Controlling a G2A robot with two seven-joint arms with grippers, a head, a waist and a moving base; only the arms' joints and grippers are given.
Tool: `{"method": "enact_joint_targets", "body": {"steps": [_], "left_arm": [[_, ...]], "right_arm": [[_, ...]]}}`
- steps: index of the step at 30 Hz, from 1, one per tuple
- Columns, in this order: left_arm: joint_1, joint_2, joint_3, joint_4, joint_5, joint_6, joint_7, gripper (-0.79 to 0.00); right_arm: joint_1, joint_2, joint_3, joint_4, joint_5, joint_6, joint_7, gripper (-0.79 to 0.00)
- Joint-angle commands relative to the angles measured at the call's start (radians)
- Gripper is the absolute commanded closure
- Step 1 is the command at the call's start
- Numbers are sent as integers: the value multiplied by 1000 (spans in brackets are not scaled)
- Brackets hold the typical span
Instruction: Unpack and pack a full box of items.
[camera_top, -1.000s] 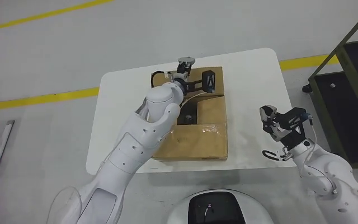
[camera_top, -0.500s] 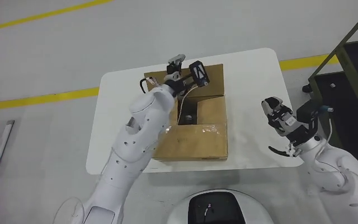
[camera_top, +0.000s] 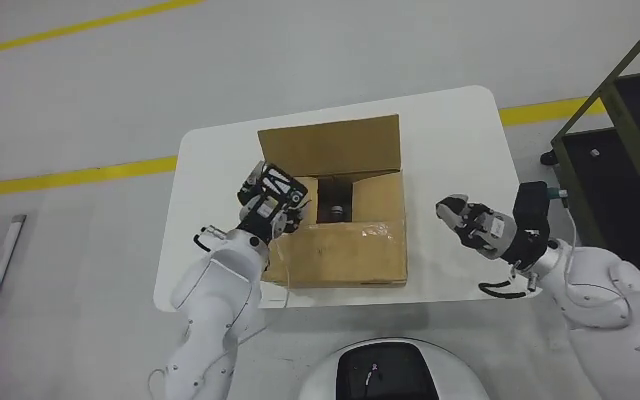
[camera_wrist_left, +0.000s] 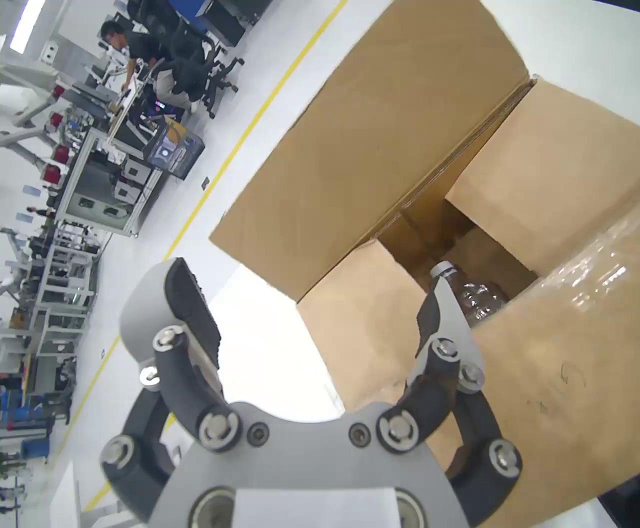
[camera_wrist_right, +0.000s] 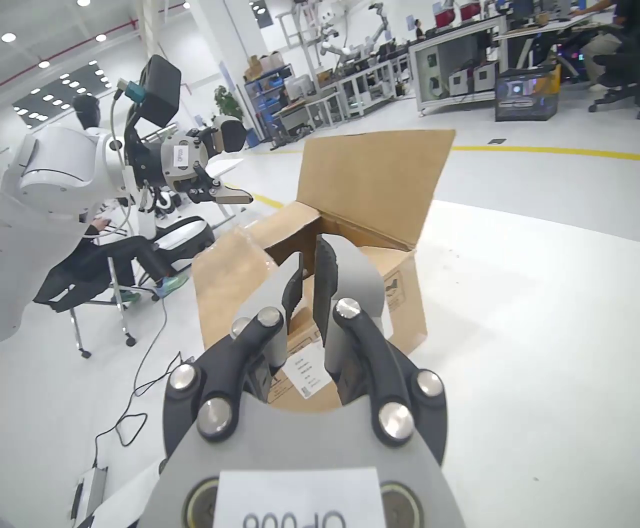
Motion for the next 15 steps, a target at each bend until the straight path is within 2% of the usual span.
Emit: {"method": "enact_joint_targets", "body": {"steps": [1, 4, 15], "left_arm": [[29, 4, -27, -24, 7, 0, 3, -785], [56, 6, -54, -44, -4, 3, 12, -785], [56, 6, -54, -44, -4, 3, 12, -785]], "right_arm": [[4, 2, -8, 4, -5, -24, 13, 0], [6, 3, -10, 6, -12, -30, 17, 0], [4, 3, -14, 4, -8, -21, 14, 0]]}}
